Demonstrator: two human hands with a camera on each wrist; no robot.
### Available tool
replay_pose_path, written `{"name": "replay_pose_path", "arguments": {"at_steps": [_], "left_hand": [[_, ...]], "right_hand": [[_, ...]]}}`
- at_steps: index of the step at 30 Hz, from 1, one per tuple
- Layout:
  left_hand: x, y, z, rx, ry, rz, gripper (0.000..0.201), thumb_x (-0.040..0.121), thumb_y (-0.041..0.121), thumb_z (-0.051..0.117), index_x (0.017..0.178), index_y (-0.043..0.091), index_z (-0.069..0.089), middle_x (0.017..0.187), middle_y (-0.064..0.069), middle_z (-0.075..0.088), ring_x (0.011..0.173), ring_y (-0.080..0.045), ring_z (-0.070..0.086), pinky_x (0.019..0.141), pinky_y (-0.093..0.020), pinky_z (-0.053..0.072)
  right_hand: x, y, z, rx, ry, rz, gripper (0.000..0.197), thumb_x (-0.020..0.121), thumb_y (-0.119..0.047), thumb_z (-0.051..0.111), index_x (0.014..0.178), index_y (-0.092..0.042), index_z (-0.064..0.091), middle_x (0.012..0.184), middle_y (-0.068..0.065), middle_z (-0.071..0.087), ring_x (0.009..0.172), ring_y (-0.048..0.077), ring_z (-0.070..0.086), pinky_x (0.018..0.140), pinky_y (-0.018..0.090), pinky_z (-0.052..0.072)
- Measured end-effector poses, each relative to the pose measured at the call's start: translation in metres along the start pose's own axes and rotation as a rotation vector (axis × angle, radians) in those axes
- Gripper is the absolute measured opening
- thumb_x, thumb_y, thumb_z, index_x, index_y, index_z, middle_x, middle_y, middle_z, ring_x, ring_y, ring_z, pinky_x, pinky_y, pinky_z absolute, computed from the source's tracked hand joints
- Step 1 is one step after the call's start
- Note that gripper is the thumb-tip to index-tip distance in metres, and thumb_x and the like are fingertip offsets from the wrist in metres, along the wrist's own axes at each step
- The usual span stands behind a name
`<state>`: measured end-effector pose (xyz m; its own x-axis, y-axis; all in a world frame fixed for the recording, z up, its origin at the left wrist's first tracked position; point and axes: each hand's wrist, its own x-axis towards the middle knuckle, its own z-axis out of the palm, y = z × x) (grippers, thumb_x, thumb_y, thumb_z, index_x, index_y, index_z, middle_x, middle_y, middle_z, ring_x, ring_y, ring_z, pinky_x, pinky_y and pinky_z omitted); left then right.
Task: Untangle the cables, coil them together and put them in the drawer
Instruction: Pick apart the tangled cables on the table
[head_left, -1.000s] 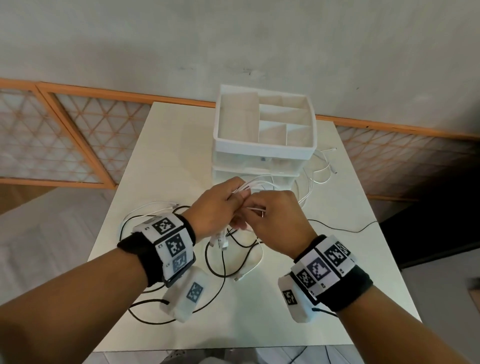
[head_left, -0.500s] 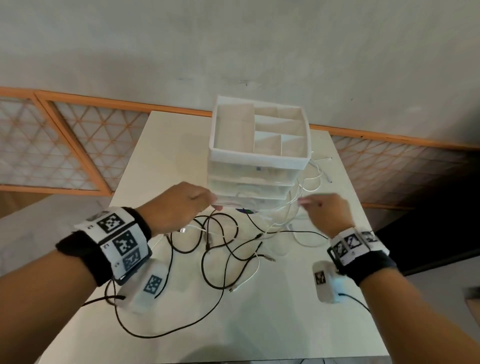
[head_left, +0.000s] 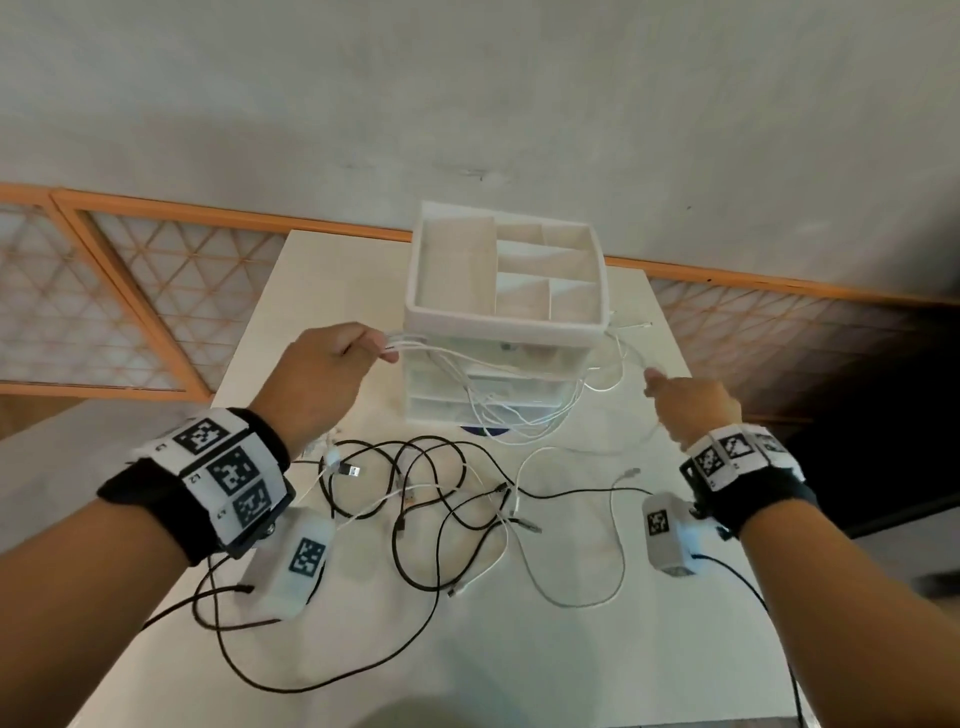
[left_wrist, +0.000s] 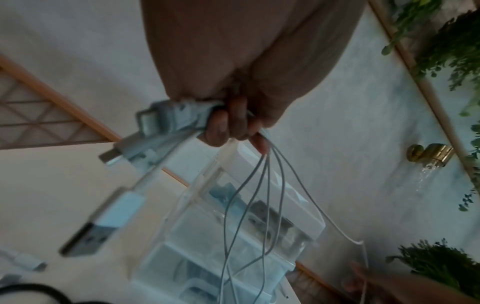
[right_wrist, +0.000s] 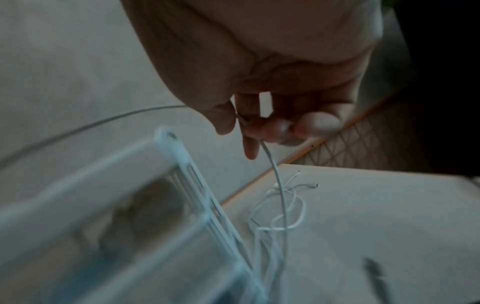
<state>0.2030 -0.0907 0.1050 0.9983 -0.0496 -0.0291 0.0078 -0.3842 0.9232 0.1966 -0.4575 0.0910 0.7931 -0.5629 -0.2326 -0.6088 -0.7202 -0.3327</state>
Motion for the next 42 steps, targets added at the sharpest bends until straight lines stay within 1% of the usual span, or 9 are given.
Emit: {"name": "replay_pose_path", "arguments": {"at_steps": [3, 9, 14, 17, 20, 26, 31, 37, 42], "left_hand": [[-0.004, 0.009, 0.011, 0.045, -0.160, -0.053, 0.034, 0.101, 0.025, 0.047, 0.084, 0.019, 0.075, 0.066, 0.006, 0.047, 0.066, -0.023, 0.035, 0.061, -0.030, 0.029], [-0.012, 0.010, 0.023, 0.174, -0.343, -0.097, 0.021, 0.096, 0.015, 0.059, 0.082, 0.011, 0.074, 0.077, -0.006, 0.071, 0.066, -0.004, 0.055, 0.072, -0.021, 0.044], [-0.011, 0.011, 0.022, 0.068, -0.285, -0.066, 0.015, 0.092, 0.011, 0.065, 0.094, 0.021, 0.076, 0.075, 0.002, 0.071, 0.054, 0.000, 0.057, 0.059, -0.020, 0.047], [-0.007, 0.005, 0.020, 0.176, -0.246, 0.029, 0.015, 0.091, 0.015, 0.068, 0.100, 0.021, 0.077, 0.079, 0.011, 0.070, 0.057, 0.007, 0.057, 0.062, -0.009, 0.040], [-0.008, -0.001, 0.023, 0.261, -0.252, 0.086, 0.018, 0.090, 0.019, 0.069, 0.106, 0.020, 0.077, 0.089, 0.013, 0.071, 0.073, 0.011, 0.060, 0.069, -0.005, 0.037], [-0.028, 0.017, 0.044, 0.227, -0.438, 0.352, 0.015, 0.087, 0.021, 0.073, 0.100, 0.024, 0.079, 0.082, 0.011, 0.068, 0.079, -0.005, 0.064, 0.073, -0.016, 0.045], [-0.032, 0.009, 0.017, 0.358, -0.449, 0.281, 0.008, 0.081, 0.019, 0.079, 0.088, 0.023, 0.080, 0.088, 0.013, 0.075, 0.082, 0.002, 0.066, 0.074, -0.009, 0.047], [-0.036, -0.033, 0.026, 0.605, -0.425, -0.009, 0.015, 0.081, 0.025, 0.076, 0.086, 0.017, 0.064, 0.073, 0.007, 0.063, 0.069, -0.014, 0.061, 0.063, -0.025, 0.045], [-0.042, -0.057, 0.040, 0.879, -0.488, 0.095, 0.016, 0.099, 0.022, 0.050, 0.085, 0.017, 0.055, 0.093, -0.010, 0.065, 0.090, -0.028, 0.061, 0.073, -0.030, 0.038]], "right_hand": [[0.000, -0.015, -0.028, 0.587, 0.038, -0.038, 0.027, 0.100, -0.027, 0.048, 0.107, -0.012, 0.069, 0.083, 0.009, 0.069, 0.059, 0.020, 0.061, 0.063, 0.035, 0.054], [-0.004, -0.046, -0.077, 0.823, 0.227, -0.421, 0.026, 0.099, -0.027, 0.046, 0.112, -0.029, 0.068, 0.099, 0.000, 0.062, 0.068, 0.019, 0.064, 0.059, 0.031, 0.055], [0.025, -0.025, -0.053, 0.598, 0.006, -0.385, 0.057, 0.094, -0.001, 0.046, 0.140, -0.035, 0.050, 0.126, 0.003, 0.054, 0.071, 0.017, 0.067, 0.050, 0.026, 0.052], [0.019, -0.001, -0.023, 0.275, -0.153, -0.232, 0.078, 0.088, 0.004, 0.051, 0.153, -0.034, 0.030, 0.133, -0.001, 0.049, 0.092, 0.028, 0.068, 0.071, 0.040, 0.060], [-0.015, -0.006, -0.006, 0.255, -0.040, -0.370, 0.061, 0.085, -0.013, 0.063, 0.141, -0.035, 0.049, 0.108, 0.001, 0.070, 0.087, 0.017, 0.066, 0.087, 0.043, 0.058], [-0.120, -0.068, 0.035, 0.014, -0.445, -0.835, 0.025, 0.083, -0.037, 0.074, 0.104, -0.032, 0.061, 0.068, -0.010, 0.059, 0.061, 0.003, 0.058, 0.061, 0.021, 0.045], [-0.054, -0.025, 0.032, -0.290, -0.490, -0.402, 0.004, 0.088, -0.023, 0.064, 0.087, -0.020, 0.066, 0.073, 0.000, 0.073, 0.056, 0.015, 0.070, 0.059, 0.026, 0.055], [-0.019, -0.010, 0.030, 0.105, 0.254, -0.598, 0.016, 0.087, -0.013, 0.067, 0.099, -0.021, 0.074, 0.098, 0.006, 0.076, 0.078, 0.022, 0.069, 0.074, 0.013, 0.039], [-0.038, -0.008, 0.062, -0.171, -0.132, -0.308, 0.075, 0.082, -0.019, 0.060, 0.150, -0.039, 0.034, 0.115, 0.008, 0.070, 0.106, 0.033, 0.064, 0.092, 0.038, 0.052]]}}
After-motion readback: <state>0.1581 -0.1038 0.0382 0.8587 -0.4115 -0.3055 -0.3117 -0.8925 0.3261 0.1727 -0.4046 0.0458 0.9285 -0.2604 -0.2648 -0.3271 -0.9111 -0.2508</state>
